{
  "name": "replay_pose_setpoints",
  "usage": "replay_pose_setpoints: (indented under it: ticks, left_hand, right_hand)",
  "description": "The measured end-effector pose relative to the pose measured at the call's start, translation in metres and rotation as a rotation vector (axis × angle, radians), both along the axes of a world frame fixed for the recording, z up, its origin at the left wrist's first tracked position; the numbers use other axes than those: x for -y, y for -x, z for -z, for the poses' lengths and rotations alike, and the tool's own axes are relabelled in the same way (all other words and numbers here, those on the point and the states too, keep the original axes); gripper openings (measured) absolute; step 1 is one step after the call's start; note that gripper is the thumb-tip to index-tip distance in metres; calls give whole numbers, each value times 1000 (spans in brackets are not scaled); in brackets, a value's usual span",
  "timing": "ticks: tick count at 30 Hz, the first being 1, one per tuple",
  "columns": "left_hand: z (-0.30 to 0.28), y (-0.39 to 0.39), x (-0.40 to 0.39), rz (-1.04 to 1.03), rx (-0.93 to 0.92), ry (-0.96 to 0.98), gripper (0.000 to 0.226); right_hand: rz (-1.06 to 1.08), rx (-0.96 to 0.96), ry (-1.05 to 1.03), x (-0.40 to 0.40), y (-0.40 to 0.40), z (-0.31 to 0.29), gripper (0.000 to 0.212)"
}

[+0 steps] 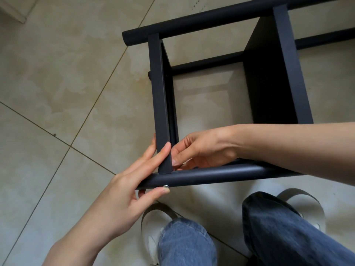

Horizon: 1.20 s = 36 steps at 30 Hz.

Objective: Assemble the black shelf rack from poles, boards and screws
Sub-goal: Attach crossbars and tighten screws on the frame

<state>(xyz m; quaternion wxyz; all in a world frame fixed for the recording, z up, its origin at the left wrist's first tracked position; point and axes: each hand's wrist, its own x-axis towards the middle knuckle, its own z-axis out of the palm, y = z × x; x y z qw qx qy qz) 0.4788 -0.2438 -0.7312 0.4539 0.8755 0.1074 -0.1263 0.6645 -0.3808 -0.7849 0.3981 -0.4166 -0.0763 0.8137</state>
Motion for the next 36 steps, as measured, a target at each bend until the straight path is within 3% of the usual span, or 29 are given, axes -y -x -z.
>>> replay_pose_setpoints:
  ticks: [3, 9, 14, 23, 36]
  left_hand:
    - [0, -1, 0, 0, -2, -2, 78]
    - [1, -1, -1, -1, -7, 13, 73]
    - [2, 0, -2, 3, -5, 21, 73]
    - [0, 0, -1, -7, -12, 19, 73]
    - [0, 0, -1, -17, -16, 33, 72]
  right_hand:
    - [-24, -41, 27, -1, -2, -2, 9]
    - [-78, 15, 32, -4, -2, -1, 10]
    - [-149, 90, 59, -8, 2, 0, 25]
    - [-110, 98, 98, -5, -3, -2, 9]
    - [-106, 165, 88, -8, 2, -1, 13]
